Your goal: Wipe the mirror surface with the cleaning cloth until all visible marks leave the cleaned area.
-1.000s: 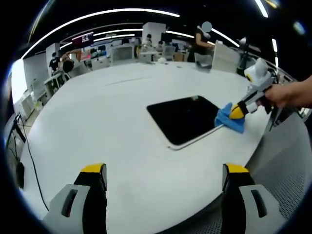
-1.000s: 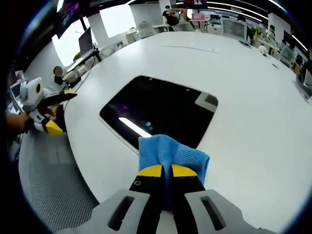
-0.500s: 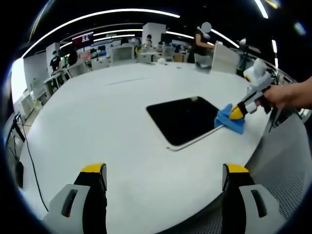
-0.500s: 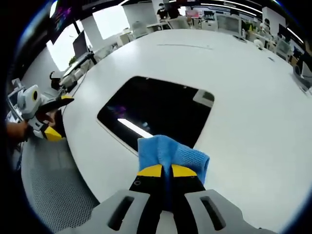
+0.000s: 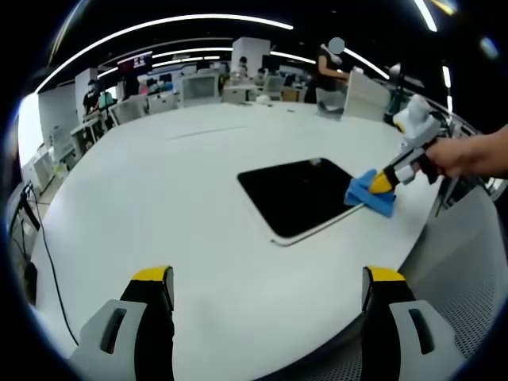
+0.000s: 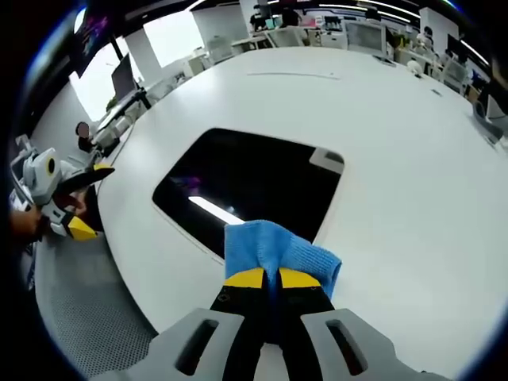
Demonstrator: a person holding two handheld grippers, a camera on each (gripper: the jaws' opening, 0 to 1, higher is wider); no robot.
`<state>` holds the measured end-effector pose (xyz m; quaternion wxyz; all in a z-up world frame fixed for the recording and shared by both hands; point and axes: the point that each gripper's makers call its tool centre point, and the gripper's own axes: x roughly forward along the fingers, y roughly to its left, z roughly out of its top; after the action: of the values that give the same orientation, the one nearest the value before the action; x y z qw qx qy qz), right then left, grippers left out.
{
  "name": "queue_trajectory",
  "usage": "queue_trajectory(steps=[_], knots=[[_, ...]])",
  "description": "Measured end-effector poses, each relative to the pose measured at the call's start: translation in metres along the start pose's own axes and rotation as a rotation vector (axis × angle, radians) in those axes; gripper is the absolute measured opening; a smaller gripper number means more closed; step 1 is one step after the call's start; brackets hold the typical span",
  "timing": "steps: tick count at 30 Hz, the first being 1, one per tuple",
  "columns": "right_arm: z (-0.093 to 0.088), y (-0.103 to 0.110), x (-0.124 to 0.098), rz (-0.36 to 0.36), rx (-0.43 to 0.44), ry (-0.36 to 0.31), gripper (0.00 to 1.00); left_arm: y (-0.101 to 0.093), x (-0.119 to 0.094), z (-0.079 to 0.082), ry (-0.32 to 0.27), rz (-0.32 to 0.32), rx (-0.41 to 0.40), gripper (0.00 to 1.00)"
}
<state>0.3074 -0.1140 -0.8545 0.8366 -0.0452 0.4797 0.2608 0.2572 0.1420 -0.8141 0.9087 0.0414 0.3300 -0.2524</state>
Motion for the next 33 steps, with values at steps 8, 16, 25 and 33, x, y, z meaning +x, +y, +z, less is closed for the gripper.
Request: queue_trajectory(steps=[8,16,25,33], knots=[[0.006,-0.004,0.003,-0.008,0.007,0.003,0.00,0.000,0.000,0.001,-0.001,-0.001,-0.001,0.99],[0.014,-0.008,0.006,-0.014,0.007,0.002,0.00,-0.001,0.000,0.000,-0.001,-0.001,-0.005,0.99],[0.023,-0.014,0.011,-0.020,0.005,0.001,0.00,-0.001,0.000,0.000,0.003,-0.001,-0.008,0.99],[0.030,-0.020,0.015,-0.023,0.011,-0.003,0.00,-0.001,0.001,-0.001,0.008,-0.002,-0.009,0.99]])
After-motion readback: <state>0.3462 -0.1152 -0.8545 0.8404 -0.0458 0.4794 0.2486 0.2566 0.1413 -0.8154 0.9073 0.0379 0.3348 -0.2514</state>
